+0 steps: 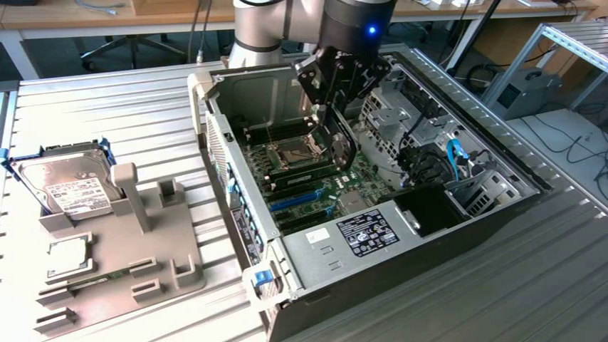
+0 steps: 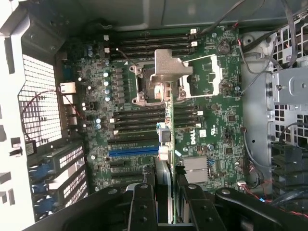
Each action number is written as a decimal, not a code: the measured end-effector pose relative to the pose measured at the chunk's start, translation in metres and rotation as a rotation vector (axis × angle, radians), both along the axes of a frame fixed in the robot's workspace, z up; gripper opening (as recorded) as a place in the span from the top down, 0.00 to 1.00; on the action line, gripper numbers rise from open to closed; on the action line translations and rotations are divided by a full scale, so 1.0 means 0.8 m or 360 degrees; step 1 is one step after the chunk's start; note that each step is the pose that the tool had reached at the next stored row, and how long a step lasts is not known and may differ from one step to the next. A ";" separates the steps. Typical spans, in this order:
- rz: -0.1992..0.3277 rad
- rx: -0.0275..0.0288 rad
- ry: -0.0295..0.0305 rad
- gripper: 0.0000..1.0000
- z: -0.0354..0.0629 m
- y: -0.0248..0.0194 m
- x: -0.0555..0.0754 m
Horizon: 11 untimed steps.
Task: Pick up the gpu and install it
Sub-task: 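Pick up the gpu and move the gpu toward the slot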
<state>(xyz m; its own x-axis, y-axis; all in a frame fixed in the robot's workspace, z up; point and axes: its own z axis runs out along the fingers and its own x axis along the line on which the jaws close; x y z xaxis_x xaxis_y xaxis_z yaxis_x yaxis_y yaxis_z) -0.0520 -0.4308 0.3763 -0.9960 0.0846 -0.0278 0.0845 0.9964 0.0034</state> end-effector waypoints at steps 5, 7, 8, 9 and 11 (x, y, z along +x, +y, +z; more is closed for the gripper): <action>0.0000 0.00000 0.00001 0.73 -0.004 0.0009 0.006; 0.0000 -0.00001 0.00001 0.73 -0.005 0.0011 0.008; 0.0000 -0.00001 0.00001 0.73 -0.006 0.0012 0.009; 0.0000 -0.00001 0.00001 0.73 -0.006 0.0014 0.010; 0.0000 0.00000 0.00000 0.73 -0.008 0.0017 0.013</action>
